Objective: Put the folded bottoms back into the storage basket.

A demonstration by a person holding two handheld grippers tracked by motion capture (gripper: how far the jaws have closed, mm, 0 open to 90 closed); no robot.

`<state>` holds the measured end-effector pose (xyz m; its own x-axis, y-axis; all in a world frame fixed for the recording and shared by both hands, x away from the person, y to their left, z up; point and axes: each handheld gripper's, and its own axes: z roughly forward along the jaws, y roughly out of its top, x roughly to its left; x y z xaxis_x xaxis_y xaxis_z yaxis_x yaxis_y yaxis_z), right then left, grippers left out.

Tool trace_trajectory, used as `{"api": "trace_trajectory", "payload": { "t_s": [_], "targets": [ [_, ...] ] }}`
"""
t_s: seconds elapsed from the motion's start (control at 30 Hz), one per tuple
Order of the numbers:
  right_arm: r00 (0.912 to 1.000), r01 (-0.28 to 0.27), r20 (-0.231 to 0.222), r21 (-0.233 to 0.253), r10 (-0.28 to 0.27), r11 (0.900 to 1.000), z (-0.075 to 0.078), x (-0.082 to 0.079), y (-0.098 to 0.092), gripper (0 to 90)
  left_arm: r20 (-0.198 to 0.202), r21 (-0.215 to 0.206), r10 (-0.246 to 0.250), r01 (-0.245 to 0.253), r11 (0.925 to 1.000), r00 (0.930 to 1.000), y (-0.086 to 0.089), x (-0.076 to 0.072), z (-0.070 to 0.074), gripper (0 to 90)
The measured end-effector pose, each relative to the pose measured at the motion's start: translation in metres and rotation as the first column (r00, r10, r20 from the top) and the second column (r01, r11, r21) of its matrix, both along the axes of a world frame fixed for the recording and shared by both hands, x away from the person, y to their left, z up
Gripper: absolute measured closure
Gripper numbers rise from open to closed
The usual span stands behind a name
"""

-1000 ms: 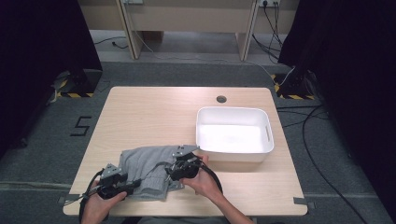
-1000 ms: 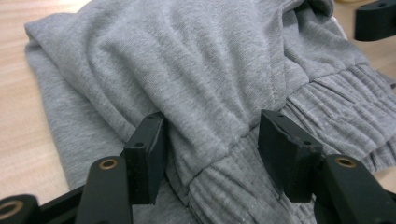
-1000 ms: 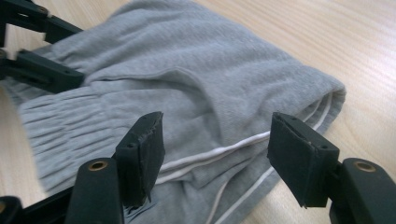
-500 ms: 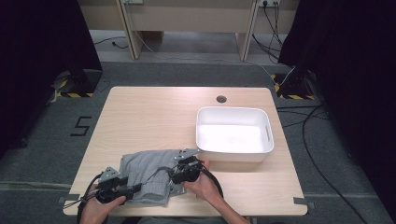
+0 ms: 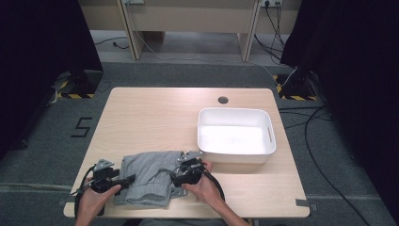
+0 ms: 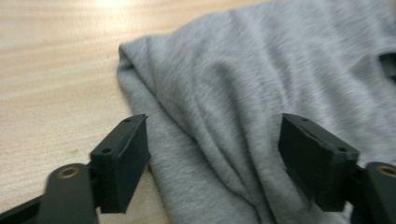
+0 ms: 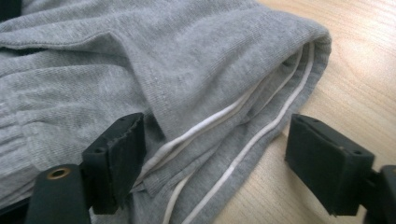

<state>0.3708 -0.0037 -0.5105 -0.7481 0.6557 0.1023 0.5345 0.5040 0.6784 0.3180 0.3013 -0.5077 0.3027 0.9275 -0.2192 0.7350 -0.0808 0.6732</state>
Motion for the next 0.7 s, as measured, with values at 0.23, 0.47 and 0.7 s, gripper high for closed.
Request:
{"api": "trace_trajectory", "payload": {
  "t_s": [0.23, 0.47, 0.7],
  "targets": [
    [0.9998, -0.011, 0.013, 0.003, 0.011, 1.000, -0.001, 0.000, 0.001, 20.0, -0.001, 0.077, -0.006, 0.006, 0.9970, 1.0000, -0.007, 0.004, -0.002, 16.8],
    [0.9985, -0.047, 0.027, 0.005, 0.046, 0.999, -0.001, -0.001, 0.004, 32.5, 0.032, 0.106, -0.061, 0.057, 0.9927, 0.9976, -0.018, 0.000, -0.002, 36.3],
    [0.9962, -0.081, 0.034, 0.033, 0.080, 0.996, -0.001, -0.002, 0.006, 52.3, 0.066, 0.070, -0.102, 0.097, 0.9927, 0.9926, -0.024, -0.004, -0.004, 67.3]
  ]
}}
